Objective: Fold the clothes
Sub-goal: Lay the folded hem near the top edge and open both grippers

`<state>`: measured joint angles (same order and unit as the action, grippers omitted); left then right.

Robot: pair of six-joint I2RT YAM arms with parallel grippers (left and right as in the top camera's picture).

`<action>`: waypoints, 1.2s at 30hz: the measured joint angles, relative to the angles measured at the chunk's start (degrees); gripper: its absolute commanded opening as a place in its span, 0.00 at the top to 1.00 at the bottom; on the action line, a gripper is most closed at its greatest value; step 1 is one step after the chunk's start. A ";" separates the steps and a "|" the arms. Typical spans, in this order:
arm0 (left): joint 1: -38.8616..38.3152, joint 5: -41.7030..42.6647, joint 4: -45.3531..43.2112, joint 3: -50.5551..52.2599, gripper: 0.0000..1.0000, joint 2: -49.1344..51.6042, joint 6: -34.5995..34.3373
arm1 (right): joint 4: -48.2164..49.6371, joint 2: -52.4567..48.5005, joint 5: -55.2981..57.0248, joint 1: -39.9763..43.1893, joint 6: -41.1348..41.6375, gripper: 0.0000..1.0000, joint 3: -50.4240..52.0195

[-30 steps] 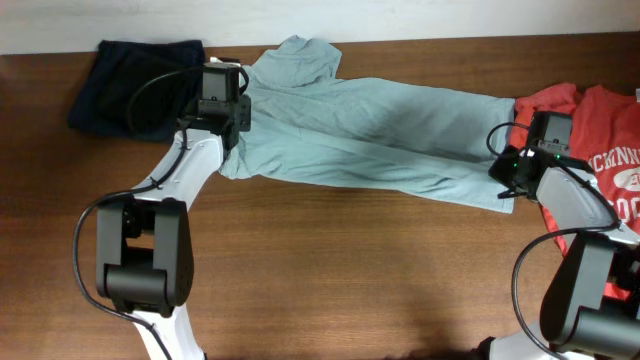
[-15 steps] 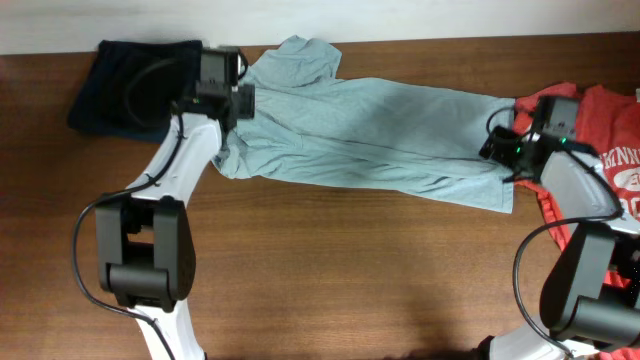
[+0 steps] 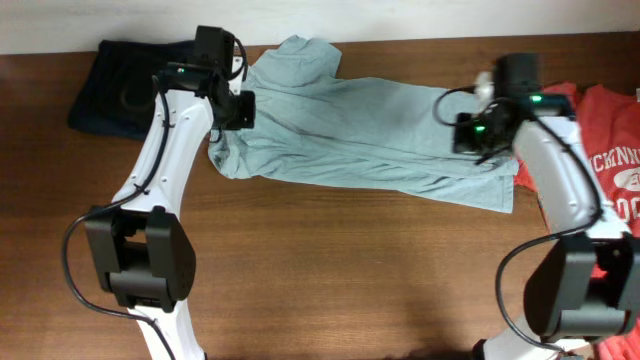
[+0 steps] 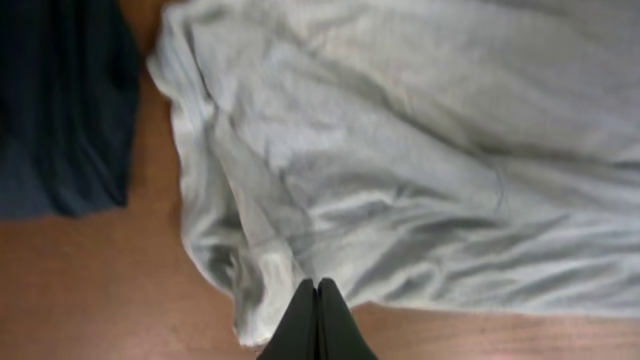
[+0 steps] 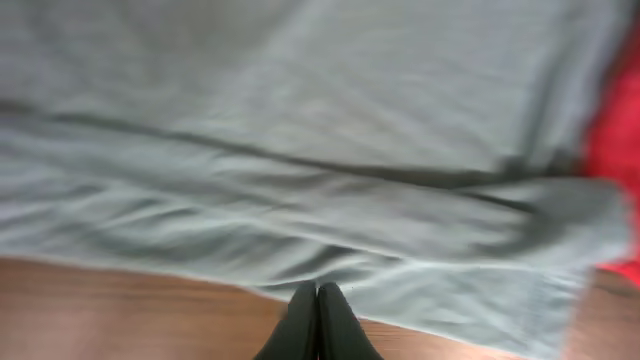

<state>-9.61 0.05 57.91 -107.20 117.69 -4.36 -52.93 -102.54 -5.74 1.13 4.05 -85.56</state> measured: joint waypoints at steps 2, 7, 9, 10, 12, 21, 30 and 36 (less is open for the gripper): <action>0.00 0.28 0.81 1.05 0.99 0.35 -0.11 | -0.02 -0.63 -0.07 -2.23 -0.07 0.96 0.33; 0.17 0.83 0.57 2.21 0.99 5.42 -0.24 | -0.68 -4.42 1.84 -4.07 -0.04 0.96 0.48; 0.39 0.90 0.46 2.71 0.99 8.90 -0.31 | -2.62 -6.43 3.39 -3.89 0.55 0.96 0.52; 0.44 0.90 0.48 2.95 0.99 9.97 -0.42 | -3.34 -7.17 3.91 -3.76 0.98 0.96 0.57; 0.48 0.90 0.46 3.13 0.99 11.32 -0.44 | -5.27 -9.07 5.55 -3.45 2.67 0.96 0.63; 1.81 -4.17 -0.15 3.15 0.99 12.61 -0.66 | -6.69 -12.52 10.27 1.44 7.56 0.96 2.54; 6.78 -8.04 -0.31 3.15 1.00 12.63 -0.66 | 2.56 -11.65 10.93 5.44 9.16 0.96 11.37; 6.84 -4.87 3.34 0.72 1.00 12.63 -0.63 | 1.70 -11.45 10.88 5.44 9.29 0.96 11.45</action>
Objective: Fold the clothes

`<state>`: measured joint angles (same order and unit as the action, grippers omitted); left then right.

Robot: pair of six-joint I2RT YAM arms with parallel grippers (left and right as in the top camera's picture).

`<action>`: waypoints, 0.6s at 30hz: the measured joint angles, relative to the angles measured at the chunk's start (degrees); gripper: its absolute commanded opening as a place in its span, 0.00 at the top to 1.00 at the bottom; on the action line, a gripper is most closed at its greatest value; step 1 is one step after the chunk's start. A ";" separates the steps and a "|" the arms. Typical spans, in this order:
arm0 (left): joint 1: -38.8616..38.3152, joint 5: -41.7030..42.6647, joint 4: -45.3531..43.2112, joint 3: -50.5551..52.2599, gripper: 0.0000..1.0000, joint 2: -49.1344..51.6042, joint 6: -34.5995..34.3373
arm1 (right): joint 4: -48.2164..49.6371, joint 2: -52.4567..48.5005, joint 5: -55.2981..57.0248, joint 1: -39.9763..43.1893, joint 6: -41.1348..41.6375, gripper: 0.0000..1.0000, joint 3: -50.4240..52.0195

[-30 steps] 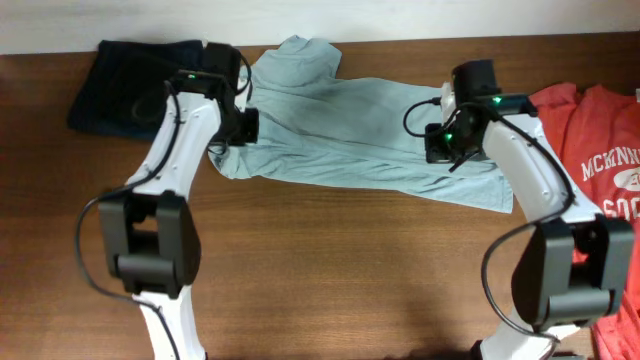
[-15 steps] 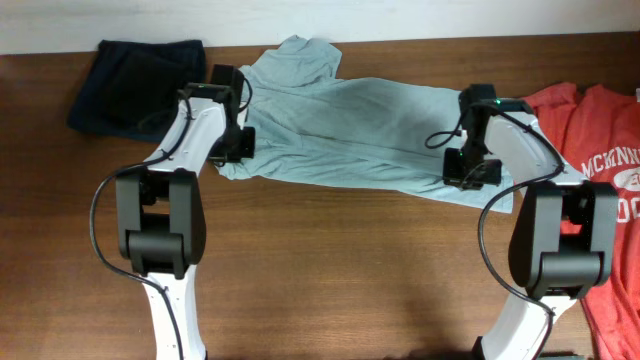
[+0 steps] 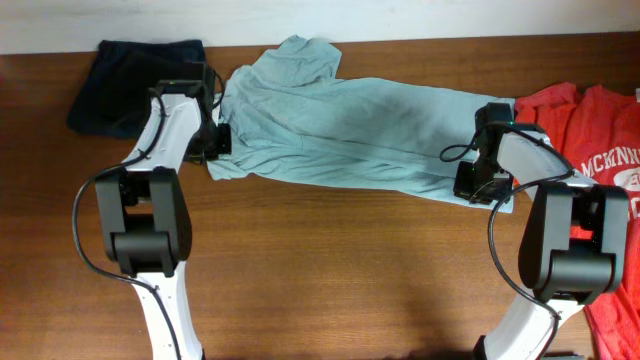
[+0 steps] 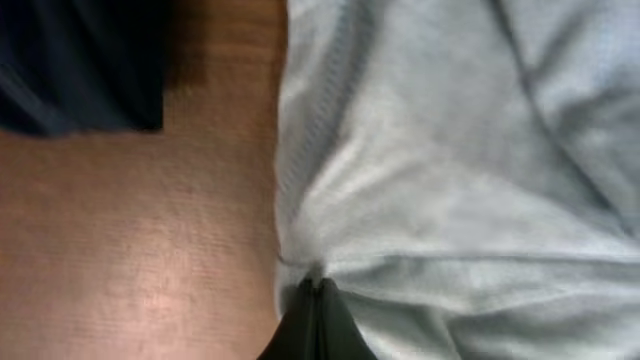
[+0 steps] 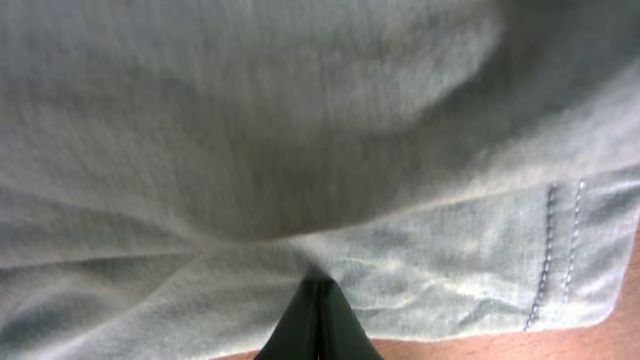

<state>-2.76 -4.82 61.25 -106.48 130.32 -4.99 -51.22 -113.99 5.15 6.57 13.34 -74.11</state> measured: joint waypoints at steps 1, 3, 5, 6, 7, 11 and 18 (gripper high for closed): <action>0.00 0.28 1.36 -1.33 1.00 0.00 0.00 | -0.72 0.00 -0.04 0.00 0.00 0.96 -0.04; 0.02 0.52 3.15 -4.35 1.00 -0.04 0.00 | -2.86 -0.07 -0.04 0.00 0.02 0.96 -0.13; 0.24 0.72 4.59 -7.74 1.00 -1.05 0.00 | -4.87 -0.17 -0.24 0.00 0.09 0.96 -0.28; 0.31 0.83 5.01 -8.31 1.00 -1.70 0.00 | -5.18 -0.31 -0.24 0.00 0.11 0.96 -0.37; 0.33 1.01 5.44 -8.81 1.00 -2.54 0.00 | -5.33 -0.50 -0.26 0.00 0.15 0.96 -0.55; 0.39 4.46 5.81 -9.27 1.00 -4.00 0.00 | -4.94 -0.61 -0.33 0.00 0.20 0.96 -0.96; 0.04 10.60 1.05 -3.48 1.00 -4.00 0.00 | -3.65 -0.61 -3.30 0.00 -0.24 0.96 -1.75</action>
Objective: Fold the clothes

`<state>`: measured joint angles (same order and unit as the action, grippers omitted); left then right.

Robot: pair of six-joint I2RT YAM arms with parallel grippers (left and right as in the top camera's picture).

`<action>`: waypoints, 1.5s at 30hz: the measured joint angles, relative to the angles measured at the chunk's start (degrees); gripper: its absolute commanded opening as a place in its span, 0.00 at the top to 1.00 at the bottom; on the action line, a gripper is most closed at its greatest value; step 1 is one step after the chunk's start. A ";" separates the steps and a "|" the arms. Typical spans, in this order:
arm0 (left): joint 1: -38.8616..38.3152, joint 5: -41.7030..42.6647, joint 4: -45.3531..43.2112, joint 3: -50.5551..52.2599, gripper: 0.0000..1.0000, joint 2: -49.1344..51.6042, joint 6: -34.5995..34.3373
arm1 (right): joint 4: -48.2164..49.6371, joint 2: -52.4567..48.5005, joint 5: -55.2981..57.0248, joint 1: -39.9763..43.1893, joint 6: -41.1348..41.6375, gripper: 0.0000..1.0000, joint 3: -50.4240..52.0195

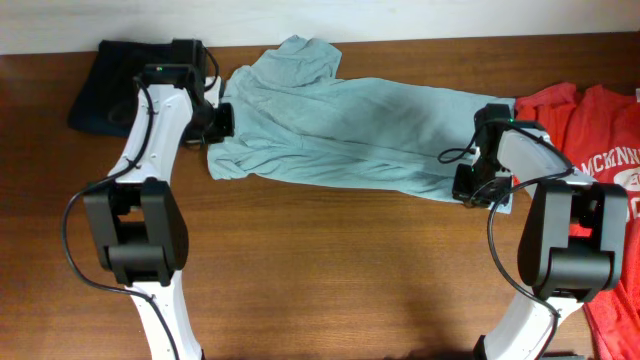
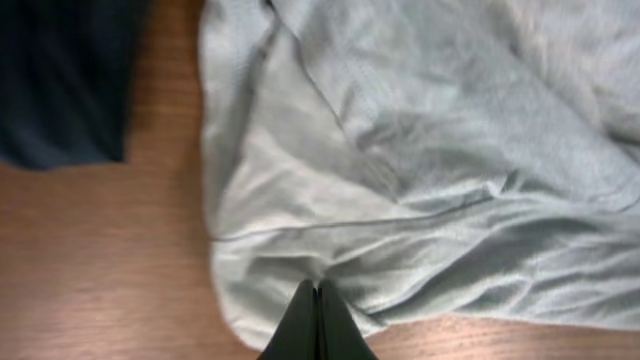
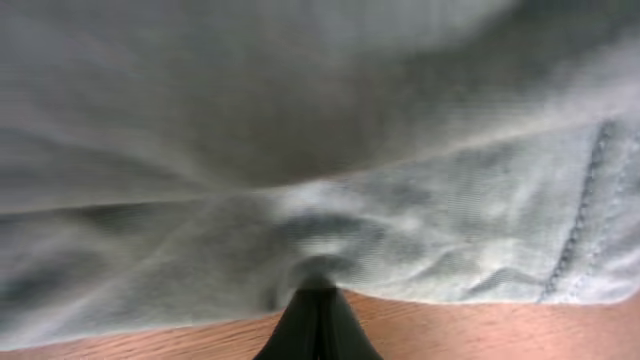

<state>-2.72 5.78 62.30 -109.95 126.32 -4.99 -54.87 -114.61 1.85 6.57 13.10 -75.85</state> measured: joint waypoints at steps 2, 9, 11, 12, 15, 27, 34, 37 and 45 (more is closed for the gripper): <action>-0.35 0.57 -1.44 1.38 1.00 0.00 0.00 | -0.55 0.00 -2.01 0.00 -0.87 0.96 -1.20; -2.32 1.53 -6.58 5.03 1.00 0.00 0.00 | -4.52 -0.09 -6.08 0.00 -2.78 0.96 -6.60; -2.73 1.57 -7.91 6.03 1.00 0.00 0.00 | -4.70 -0.09 -6.29 0.00 -2.95 0.96 -6.64; -2.99 1.57 -8.96 6.84 1.00 0.00 0.00 | -4.70 -0.09 -6.34 0.00 -3.06 0.96 -6.64; -3.54 1.62 -11.41 9.49 1.00 0.00 0.00 | -3.65 -0.09 -6.23 0.00 -3.23 0.96 -6.67; -3.58 -1.20 -15.28 14.19 1.00 0.00 0.00 | 5.05 -0.11 -5.79 0.00 -4.79 0.96 -3.23; -3.58 -3.52 -18.67 16.98 1.00 -0.13 0.00 | 10.99 0.94 -5.81 0.00 -5.03 0.96 2.36; -3.74 -6.34 -17.07 17.14 1.00 -0.31 0.00 | 8.61 1.11 -6.01 0.00 -4.94 0.96 2.64; -3.72 -14.08 -10.80 18.75 1.00 -1.38 -1.81 | 0.39 1.16 -6.34 0.00 -2.73 0.96 2.93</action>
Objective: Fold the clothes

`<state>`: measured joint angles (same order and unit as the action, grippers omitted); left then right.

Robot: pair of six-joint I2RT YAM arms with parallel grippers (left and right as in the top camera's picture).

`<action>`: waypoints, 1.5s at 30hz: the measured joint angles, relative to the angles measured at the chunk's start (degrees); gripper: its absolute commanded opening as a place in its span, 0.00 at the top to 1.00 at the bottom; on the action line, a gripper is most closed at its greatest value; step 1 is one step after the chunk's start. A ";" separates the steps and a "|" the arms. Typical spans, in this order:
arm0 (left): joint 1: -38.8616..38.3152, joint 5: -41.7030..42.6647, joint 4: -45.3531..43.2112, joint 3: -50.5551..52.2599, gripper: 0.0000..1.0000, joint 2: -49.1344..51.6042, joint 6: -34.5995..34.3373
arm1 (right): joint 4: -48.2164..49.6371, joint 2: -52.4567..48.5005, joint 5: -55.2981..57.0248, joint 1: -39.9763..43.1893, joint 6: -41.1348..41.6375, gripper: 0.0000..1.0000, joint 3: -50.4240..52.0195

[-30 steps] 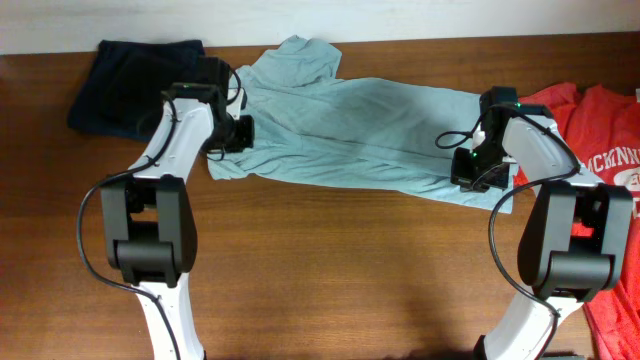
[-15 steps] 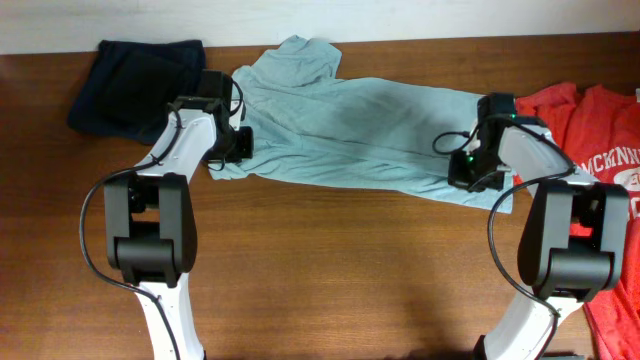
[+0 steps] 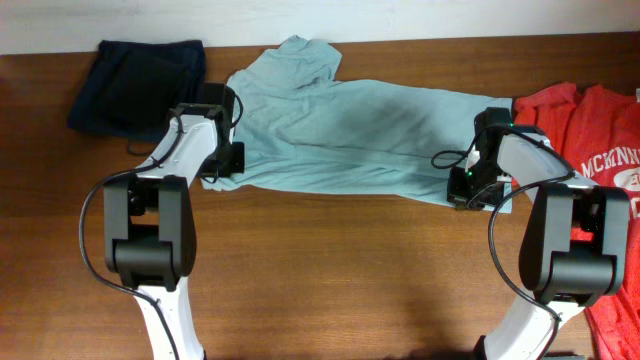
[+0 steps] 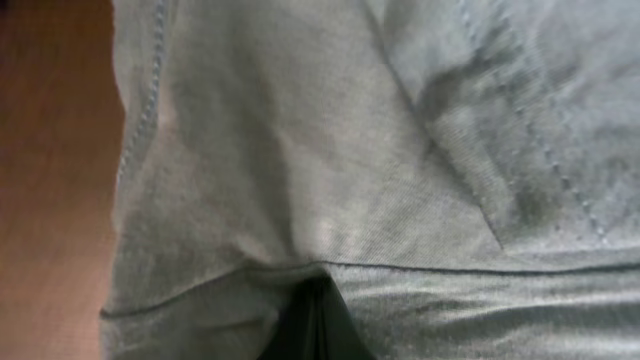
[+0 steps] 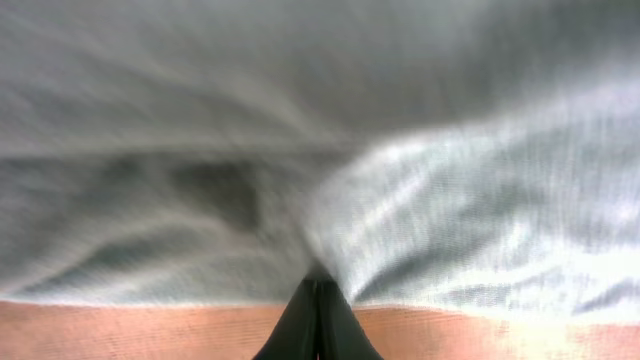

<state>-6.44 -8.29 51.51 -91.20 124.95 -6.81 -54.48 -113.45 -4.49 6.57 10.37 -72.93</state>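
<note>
A light blue-green shirt (image 3: pixel 350 135) lies spread across the far half of the wooden table (image 3: pixel 330 270). My left gripper (image 3: pixel 227 163) sits low at the shirt's lower left corner. In the left wrist view it (image 4: pixel 318 290) is shut, with a fold of cloth (image 4: pixel 300 200) bunched at its tips. At the lower right hem is my right gripper (image 3: pixel 466 190). The right wrist view shows it (image 5: pixel 320 280) shut too, pinching the shirt's edge (image 5: pixel 420 210) just above bare wood.
A dark navy garment (image 3: pixel 135 75) lies at the far left corner, just beyond the left arm. A red printed shirt (image 3: pixel 600 120) lies at the right edge, touching the blue shirt's right end. The wall runs along the table's far edge.
My left gripper has gone from the shirt's upper left side down to its lower left corner. The right gripper stays at the lower right hem, and the hem corner there now sits further in.
At first both grippers were shut, higher over the shirt's two ends, and its lower right corner stuck out toward the front. Then they were low at the left edge and right hem. The left one was further back for a moment and is now at the lower left corner.
</note>
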 measured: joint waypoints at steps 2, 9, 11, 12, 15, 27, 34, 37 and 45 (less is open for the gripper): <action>0.00 -1.40 1.79 0.55 1.00 -0.26 -1.29 | -1.33 -0.02 0.07 0.00 0.24 0.96 0.28; 0.24 -7.54 9.84 1.86 1.00 -0.33 -7.21 | -4.31 -0.02 0.09 0.00 1.49 0.96 0.85; 0.37 -8.24 10.71 2.12 1.00 -0.33 -8.11 | -4.79 -0.02 0.09 0.00 1.62 0.96 1.01; 0.44 -8.39 10.86 2.19 1.00 -0.33 -8.46 | -4.94 -0.02 0.09 0.00 1.68 0.96 1.01; 0.46 -8.48 10.86 2.19 1.00 -0.33 -9.16 | -6.71 0.04 0.15 0.00 1.66 0.96 0.96; 0.52 -4.13 6.10 -1.73 0.99 -3.56 -9.20 | -2.91 5.51 4.52 0.00 1.42 0.96 -3.23; 0.57 4.52 2.56 -2.84 0.99 -4.85 -5.51 | 5.31 5.49 6.05 0.00 -2.69 0.96 -3.15; 0.57 5.79 1.77 -2.84 0.99 -4.87 -4.28 | 5.49 5.35 6.29 0.00 -3.32 0.96 -3.15; 0.57 6.64 -0.50 -2.84 0.99 -4.85 -3.43 | 8.33 4.37 7.89 0.00 -3.82 0.96 -0.35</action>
<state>-5.87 -1.65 51.00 -94.04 120.09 -10.24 -46.15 -109.08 3.40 6.57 6.55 -73.28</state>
